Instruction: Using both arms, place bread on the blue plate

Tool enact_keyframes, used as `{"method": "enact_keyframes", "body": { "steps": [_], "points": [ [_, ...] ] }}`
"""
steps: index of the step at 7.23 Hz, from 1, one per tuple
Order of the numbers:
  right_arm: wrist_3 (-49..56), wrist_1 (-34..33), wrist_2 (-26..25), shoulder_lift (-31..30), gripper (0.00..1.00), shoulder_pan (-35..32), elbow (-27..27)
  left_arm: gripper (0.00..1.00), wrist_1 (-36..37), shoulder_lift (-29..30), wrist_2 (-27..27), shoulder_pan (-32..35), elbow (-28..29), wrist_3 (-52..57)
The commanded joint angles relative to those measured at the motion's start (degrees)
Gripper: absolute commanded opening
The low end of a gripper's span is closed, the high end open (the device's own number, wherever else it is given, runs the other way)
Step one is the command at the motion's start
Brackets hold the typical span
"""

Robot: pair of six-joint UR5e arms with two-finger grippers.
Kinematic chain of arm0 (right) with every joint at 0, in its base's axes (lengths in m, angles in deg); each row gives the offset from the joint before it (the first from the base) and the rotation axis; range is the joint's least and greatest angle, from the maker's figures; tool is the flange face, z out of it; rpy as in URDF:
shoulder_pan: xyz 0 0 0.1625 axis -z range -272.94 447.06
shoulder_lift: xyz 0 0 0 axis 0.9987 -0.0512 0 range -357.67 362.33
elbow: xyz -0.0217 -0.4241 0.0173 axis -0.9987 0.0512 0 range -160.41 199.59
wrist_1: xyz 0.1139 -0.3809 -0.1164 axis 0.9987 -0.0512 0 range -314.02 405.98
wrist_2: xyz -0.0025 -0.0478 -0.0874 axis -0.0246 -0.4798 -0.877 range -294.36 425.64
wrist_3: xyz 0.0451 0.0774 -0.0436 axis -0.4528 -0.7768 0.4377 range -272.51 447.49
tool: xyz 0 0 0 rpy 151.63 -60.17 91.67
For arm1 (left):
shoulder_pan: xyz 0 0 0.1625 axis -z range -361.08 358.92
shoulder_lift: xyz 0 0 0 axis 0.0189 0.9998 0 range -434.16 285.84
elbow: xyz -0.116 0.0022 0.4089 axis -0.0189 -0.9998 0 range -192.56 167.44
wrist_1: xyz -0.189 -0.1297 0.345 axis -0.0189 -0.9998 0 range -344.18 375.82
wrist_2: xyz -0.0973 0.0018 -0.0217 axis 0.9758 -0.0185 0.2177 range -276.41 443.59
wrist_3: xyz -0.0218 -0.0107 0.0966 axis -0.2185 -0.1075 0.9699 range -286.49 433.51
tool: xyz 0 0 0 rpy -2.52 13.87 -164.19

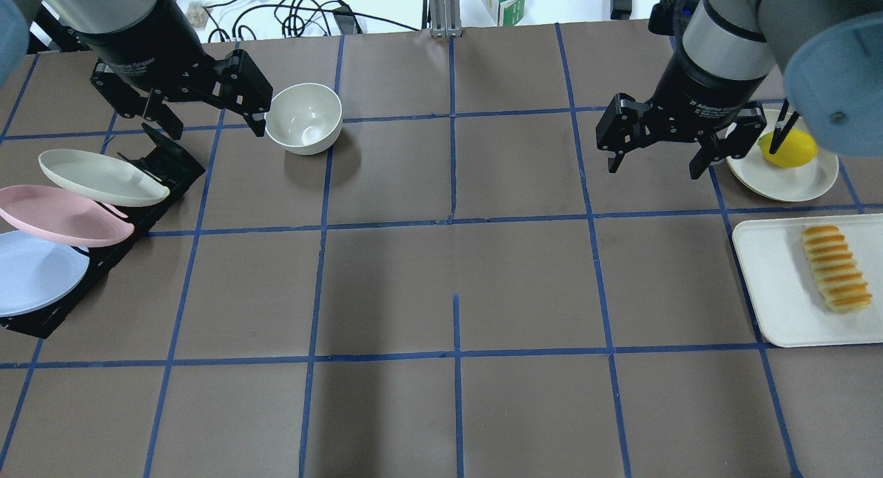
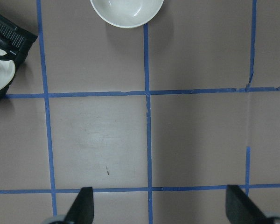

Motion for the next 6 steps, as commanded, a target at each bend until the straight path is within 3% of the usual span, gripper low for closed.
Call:
{"method": "enact_keyframes", "body": {
  "steps": [1, 4, 6],
  "points": [
    [-0.1, 1.0, 0.1, -0.4, 1.00, 0.0, -0.1, 1.00, -0.2, 0.0, -0.3, -0.1, 0.1, 0.3],
    [0.0, 0.9, 0.0, 0.0, 1.00, 0.3, -0.3, 1.00, -0.4, -0.3, -1.0, -1.4, -0.3, 0.6],
    [0.5, 0.9, -0.7, 0.1, 1.00, 1.4, -3.2, 1.00, -0.4, -1.1, -2.9, -9.5, -0.3, 1.0]
  ]
}}
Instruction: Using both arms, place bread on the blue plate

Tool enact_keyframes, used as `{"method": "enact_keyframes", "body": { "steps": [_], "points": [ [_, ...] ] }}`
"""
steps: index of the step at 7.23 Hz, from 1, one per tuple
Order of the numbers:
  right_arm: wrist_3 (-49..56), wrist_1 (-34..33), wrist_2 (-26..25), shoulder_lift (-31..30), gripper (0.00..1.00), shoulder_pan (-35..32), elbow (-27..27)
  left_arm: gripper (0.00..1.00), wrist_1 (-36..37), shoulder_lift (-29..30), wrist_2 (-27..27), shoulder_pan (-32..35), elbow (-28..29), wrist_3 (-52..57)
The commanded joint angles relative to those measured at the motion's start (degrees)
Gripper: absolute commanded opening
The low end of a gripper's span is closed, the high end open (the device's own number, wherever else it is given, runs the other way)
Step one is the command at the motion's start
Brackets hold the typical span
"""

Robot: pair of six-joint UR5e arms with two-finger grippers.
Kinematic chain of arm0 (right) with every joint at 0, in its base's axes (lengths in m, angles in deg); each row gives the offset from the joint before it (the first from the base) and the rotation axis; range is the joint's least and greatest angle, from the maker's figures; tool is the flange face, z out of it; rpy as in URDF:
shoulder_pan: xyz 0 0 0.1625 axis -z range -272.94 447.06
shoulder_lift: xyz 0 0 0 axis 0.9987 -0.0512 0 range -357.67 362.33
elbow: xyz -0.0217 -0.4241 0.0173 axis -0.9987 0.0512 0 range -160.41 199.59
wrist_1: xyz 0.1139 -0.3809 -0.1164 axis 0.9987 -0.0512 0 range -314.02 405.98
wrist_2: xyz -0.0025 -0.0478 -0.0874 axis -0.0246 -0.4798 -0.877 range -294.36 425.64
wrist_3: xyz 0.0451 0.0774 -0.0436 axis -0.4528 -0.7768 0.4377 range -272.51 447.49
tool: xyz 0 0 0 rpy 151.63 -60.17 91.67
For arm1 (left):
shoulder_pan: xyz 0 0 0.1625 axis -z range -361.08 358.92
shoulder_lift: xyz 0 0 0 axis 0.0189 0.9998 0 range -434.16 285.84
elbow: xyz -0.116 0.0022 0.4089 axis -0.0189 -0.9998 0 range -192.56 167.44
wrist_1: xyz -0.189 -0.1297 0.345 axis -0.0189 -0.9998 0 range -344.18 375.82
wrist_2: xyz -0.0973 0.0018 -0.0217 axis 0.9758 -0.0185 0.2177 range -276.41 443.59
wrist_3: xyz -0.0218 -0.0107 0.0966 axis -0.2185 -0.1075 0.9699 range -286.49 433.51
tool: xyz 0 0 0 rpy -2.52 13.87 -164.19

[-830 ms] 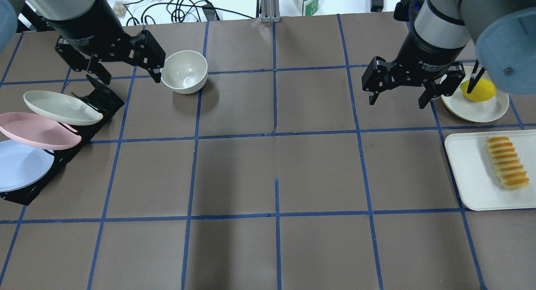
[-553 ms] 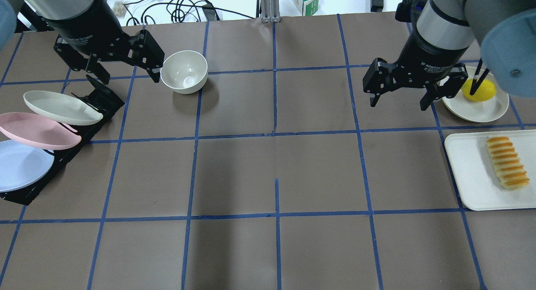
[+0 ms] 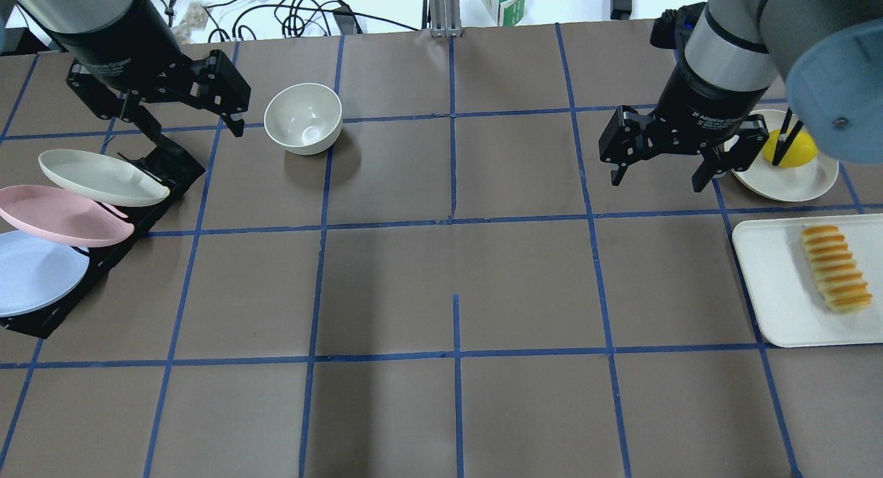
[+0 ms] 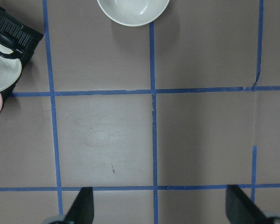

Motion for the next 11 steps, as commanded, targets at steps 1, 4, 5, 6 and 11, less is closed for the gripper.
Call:
{"method": "enact_keyframes", "body": {
  "steps": [1, 4, 5, 6, 11],
  "points": [
    [-0.4, -0.2, -2.2, 0.5, 1.00, 2.5, -2.7, 1.00, -0.6, -1.2, -3.9, -10.3, -0.2, 1.3],
    [18.4, -7.2, -10.0, 0.6, 1.00, 18.8, -9.8, 1.00, 0.5, 0.6, -5.7, -31.5, -5.4, 4.5],
    [24.4, -14.3, -10.7, 0.6, 1.00, 23.4, -12.7, 1.00, 6.9, 2.6, -5.6, -38.4, -8.0, 9.2],
    [30.9, -18.0, -10.3, 0.6, 1.00, 28.4, -15.6, 1.00, 12.1, 4.9, -5.8, -42.5, -10.2, 13.1],
    [55.2, -37.8, -7.8, 14.9, 1.00, 42.3, -18.1, 1.00, 28.5, 17.6, -15.5, -47.0, -12.1, 12.8]
  ]
}}
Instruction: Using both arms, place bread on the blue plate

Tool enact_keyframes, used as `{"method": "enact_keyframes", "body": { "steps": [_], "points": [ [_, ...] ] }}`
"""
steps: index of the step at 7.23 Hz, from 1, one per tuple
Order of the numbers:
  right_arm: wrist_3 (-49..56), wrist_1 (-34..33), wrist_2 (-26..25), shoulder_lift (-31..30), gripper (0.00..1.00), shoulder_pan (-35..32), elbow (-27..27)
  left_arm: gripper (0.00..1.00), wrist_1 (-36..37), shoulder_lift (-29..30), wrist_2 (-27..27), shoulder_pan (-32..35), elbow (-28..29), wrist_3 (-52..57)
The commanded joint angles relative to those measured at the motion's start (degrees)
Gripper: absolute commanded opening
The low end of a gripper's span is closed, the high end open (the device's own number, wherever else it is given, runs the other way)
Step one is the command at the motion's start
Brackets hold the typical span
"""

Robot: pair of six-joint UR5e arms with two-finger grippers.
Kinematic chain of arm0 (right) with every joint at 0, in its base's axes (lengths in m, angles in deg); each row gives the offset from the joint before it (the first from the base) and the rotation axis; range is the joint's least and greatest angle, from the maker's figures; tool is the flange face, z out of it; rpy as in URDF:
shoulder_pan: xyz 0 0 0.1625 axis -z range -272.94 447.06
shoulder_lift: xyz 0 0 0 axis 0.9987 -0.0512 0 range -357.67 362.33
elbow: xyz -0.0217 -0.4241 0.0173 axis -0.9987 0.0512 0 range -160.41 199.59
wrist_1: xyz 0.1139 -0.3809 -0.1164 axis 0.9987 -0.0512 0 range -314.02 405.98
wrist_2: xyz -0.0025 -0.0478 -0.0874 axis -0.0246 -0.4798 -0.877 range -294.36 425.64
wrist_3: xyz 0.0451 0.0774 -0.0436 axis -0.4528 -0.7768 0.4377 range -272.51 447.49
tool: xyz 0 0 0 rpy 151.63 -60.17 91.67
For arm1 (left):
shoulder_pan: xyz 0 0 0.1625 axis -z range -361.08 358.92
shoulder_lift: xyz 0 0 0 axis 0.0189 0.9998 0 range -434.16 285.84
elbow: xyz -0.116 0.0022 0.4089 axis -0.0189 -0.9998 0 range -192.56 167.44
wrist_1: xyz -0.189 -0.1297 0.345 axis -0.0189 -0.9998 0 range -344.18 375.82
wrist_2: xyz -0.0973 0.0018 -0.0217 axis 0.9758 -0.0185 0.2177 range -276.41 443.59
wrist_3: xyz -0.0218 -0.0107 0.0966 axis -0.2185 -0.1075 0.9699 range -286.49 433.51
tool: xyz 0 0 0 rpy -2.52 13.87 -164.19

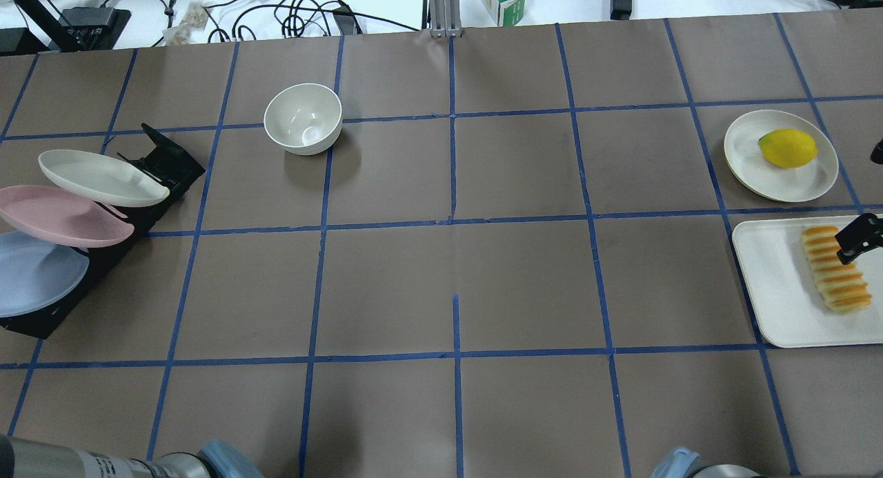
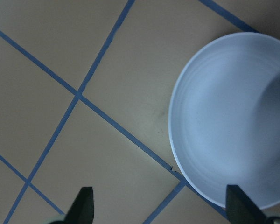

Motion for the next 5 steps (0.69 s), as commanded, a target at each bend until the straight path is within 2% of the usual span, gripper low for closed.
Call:
{"method": "enact_keyframes", "body": {
  "steps": [1, 3, 4, 5],
  "points": [
    [3.8, -5.8, 1.7, 5.3, 1.00, 1.6, 0.1, 1.00, 1.0, 3.1, 0.1, 0.0, -0.4, -0.2],
    [3.4, -6.0, 5.1, 8.2, 1.00, 1.6, 0.0, 1.00, 2.9, 6.2, 0.1, 0.0, -0.2, -0.2],
    [3.6, -6.5, 4.9, 9.4, 1.00, 1.6, 0.3, 0.86, 3.0, 6.7, 0.1, 0.0, 0.3, -0.2],
    [3.5, -7.8, 4.3, 10.0, 1.00, 1.6, 0.3, 0.86, 3.0, 7.2, 0.1, -0.1, 0.2, -0.2]
  ]
}}
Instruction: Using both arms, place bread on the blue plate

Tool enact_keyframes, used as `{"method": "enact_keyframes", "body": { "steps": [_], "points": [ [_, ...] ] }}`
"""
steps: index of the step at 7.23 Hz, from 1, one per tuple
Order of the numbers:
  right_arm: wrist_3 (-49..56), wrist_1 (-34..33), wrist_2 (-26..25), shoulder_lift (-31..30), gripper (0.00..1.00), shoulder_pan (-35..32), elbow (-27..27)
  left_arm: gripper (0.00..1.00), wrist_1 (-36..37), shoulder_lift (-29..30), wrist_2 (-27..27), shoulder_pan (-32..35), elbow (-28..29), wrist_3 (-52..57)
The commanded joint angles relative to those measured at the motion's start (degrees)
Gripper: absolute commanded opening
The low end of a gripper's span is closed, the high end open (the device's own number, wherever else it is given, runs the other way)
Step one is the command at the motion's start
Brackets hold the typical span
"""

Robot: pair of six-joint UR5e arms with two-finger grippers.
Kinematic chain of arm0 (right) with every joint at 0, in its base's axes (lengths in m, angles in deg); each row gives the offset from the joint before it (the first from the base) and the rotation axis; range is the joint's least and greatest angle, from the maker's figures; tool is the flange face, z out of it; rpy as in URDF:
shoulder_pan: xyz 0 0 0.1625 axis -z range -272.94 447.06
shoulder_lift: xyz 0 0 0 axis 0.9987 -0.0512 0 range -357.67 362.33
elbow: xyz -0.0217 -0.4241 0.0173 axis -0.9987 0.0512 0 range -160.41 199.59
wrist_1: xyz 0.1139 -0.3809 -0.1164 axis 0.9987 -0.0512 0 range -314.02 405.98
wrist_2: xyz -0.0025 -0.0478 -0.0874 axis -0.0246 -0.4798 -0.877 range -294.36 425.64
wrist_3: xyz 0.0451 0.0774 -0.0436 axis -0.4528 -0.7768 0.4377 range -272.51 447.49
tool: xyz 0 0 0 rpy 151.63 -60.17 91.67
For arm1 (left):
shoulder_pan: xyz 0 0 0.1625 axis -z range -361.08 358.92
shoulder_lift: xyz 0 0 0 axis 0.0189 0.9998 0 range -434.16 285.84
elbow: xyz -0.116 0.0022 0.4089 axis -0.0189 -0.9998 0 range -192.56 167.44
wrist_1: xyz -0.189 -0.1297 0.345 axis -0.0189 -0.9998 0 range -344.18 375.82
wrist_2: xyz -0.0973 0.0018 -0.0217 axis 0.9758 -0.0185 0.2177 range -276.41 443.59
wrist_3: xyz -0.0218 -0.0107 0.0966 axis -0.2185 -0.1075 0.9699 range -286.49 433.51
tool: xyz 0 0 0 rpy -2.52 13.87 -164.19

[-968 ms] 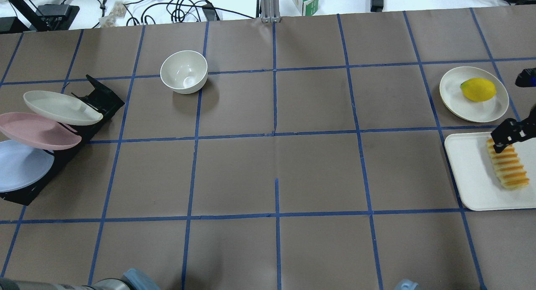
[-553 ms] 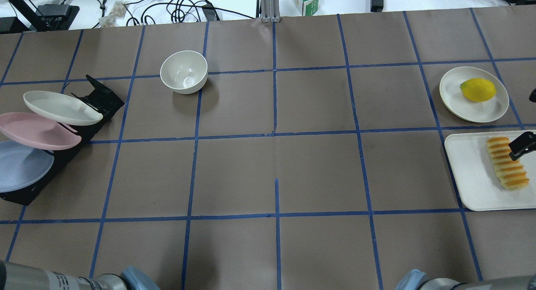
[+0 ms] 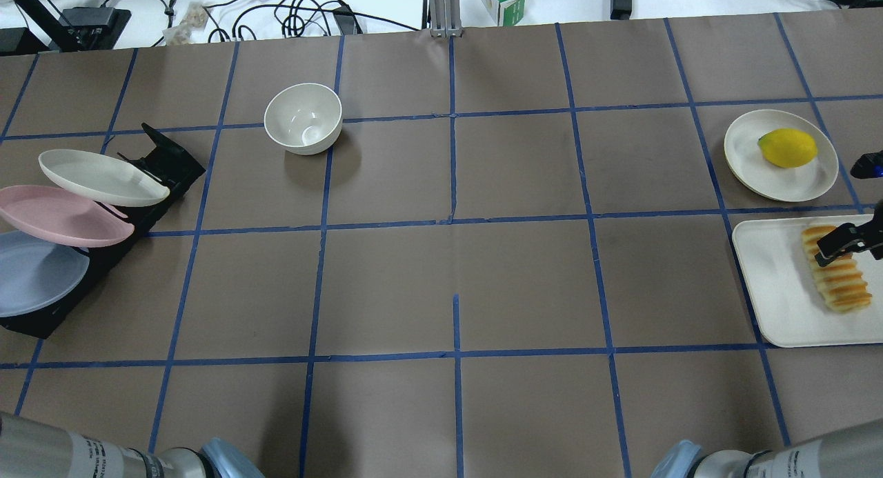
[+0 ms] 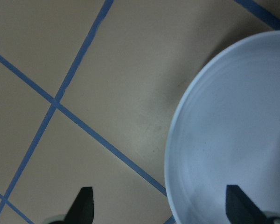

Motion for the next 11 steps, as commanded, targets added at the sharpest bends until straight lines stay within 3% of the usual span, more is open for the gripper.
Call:
{"method": "enact_keyframes", "body": {
  "steps": [1, 3, 4, 5, 6, 7, 8, 11],
  "points": [
    [-0.1, -2.6, -0.4, 2.5, 1.00, 0.0, 0.0, 0.86, 0.2, 0.9, 0.1, -0.1, 0.0, 0.0],
    [-2.8, -2.5, 0.1, 3.4, 0.97, 0.0, 0.0, 0.70, 0.1, 0.9, 1.5, -0.1, -0.2, 0.2],
    [-3.3, -2.4, 0.1, 3.4, 0.53, 0.0, -0.1, 0.45, 0.1, 1.3, 1.5, -0.1, 0.1, 0.3],
    [-3.4, -2.2, -0.5, 3.3, 0.14, 0.0, -0.1, 0.45, 0.2, 1.9, 1.5, -0.1, 0.2, 0.4],
    [-3.4, -1.5, -0.5, 2.8, 0.00, 0.0, 0.0, 0.45, 0.2, 2.2, 1.4, -0.1, 0.5, 0.4],
    [-3.4, -1.4, -0.3, 2.5, 0.00, -0.1, 0.0, 0.19, 0.2, 2.2, 1.5, -0.1, 0.9, 0.5],
    [-3.4, -1.2, 0.1, 0.2, 0.00, -0.4, 0.0, 0.01, 0.1, 1.9, 1.4, 0.0, 0.9, 0.5],
    [-9.5, 11.8, 0.3, -10.5, 0.00, -5.6, 2.8, 0.00, -0.3, 2.1, 1.3, 0.0, 1.2, 0.7]
  ]
}}
